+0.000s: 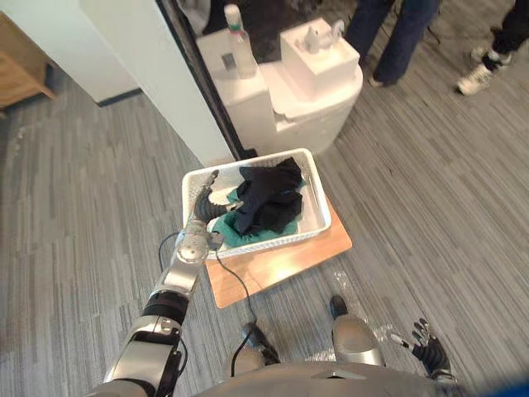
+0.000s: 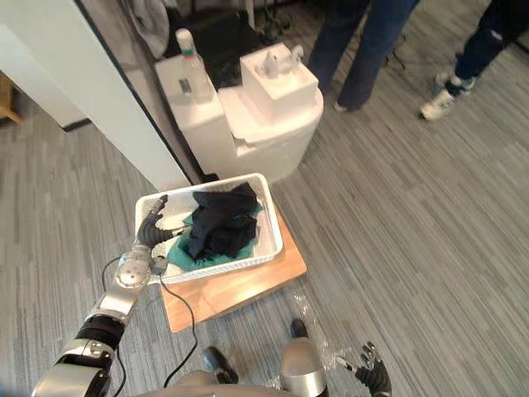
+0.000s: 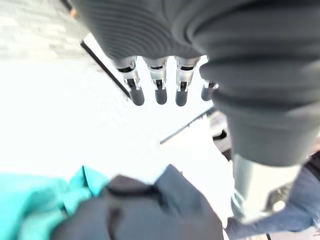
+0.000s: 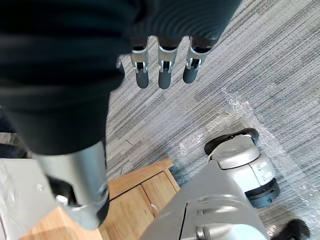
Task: Tidy the bed and pick cloth on bed and put in laundry
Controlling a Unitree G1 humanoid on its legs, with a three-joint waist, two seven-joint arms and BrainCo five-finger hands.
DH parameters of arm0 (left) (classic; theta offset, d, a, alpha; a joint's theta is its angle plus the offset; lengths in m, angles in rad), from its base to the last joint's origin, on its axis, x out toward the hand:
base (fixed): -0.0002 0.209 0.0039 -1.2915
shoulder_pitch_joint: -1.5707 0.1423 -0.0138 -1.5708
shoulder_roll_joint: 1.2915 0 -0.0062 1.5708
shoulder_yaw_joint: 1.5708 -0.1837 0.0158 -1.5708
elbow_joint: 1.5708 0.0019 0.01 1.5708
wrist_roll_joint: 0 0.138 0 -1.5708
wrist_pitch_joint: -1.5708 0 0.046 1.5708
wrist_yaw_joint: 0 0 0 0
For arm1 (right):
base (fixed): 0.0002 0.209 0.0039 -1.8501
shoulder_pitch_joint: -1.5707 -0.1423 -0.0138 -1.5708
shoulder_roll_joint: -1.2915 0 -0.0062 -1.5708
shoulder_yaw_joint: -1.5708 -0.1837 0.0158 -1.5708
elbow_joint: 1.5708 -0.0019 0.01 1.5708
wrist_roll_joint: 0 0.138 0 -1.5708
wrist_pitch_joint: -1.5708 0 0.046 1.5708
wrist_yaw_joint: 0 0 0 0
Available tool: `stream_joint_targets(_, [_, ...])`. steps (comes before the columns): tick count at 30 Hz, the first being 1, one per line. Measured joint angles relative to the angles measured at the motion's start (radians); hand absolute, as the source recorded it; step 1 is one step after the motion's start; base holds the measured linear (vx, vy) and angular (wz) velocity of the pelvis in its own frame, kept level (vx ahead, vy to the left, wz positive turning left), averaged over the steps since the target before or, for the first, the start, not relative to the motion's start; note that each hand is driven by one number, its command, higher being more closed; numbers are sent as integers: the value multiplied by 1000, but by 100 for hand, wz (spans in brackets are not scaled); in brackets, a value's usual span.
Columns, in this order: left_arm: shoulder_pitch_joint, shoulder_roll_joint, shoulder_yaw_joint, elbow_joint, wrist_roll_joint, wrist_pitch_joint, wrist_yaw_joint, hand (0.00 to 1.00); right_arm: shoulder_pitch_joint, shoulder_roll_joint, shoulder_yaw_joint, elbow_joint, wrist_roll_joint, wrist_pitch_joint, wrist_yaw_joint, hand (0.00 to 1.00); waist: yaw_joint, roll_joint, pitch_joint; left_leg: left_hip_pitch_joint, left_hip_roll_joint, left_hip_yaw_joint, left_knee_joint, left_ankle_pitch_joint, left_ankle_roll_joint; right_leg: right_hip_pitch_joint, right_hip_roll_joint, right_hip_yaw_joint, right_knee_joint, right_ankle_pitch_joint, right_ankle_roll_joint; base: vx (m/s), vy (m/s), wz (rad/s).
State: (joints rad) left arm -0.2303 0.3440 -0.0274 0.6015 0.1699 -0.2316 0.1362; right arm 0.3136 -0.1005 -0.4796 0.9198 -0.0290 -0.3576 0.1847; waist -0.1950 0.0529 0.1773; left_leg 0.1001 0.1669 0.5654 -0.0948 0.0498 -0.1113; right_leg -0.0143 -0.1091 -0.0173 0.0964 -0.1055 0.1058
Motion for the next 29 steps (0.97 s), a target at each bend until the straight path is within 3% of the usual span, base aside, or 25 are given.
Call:
stream_joint_targets(7, [55,61,65,-41,-78,0,-79,0,50,2,-31,26,-43,-17,-4,0,28,-22,-52,28,-5,-65,-4,2,1,73,-6,-56,-33,-3,-4,2,-9,25])
stream_joint_targets(11, [128,55,110,-80,-193,-10,-141,0,50,2,-32,38,-65,-74,-9,0,48,-20,-62,41,-10,-89,-9,3,2,105,-10,-79,-47,-4,-6,-7,-4,18])
stream_joint_targets(14, [213,27,165,-75,-232,-13,-166,0,50,2,-19,37,-65,-125,-5,0,54,-25,-77,41,-11,-104,-10,3,2,115,-10,-89,-48,-8,-8,5,-9,13])
stream_joint_targets(19, [357,-93,258,39,-323,3,-182,0,54,11,63,33,-77,-202,-2,0,104,-53,-94,59,-15,-141,-10,2,1,156,-14,-119,-45,-28,-9,3,-9,19])
stream_joint_targets(21, [409,-132,281,78,-358,4,-185,0,49,15,91,31,-98,-207,-7,0,114,-57,-99,60,-19,-163,-10,2,1,171,-18,-141,-44,-35,-8,14,-7,35])
stream_joint_targets(22, [436,-161,300,102,-380,12,-191,0,38,17,107,32,-104,-205,-12,0,133,-66,-104,64,-22,-170,-10,2,1,181,-21,-150,-44,-38,-8,16,1,25])
stream_joint_targets(24, [467,-205,326,152,-395,23,-196,0,15,19,123,32,-104,-200,-15,0,151,-60,-105,64,-28,-183,-11,2,1,189,-28,-162,-44,-41,-7,-1,7,25])
stream_joint_targets(29, [508,-265,392,304,-398,38,-203,0,-73,23,136,62,-115,-152,-10,0,179,-62,-111,61,-37,-218,-11,5,6,204,-36,-190,-38,-52,-6,-14,-2,19])
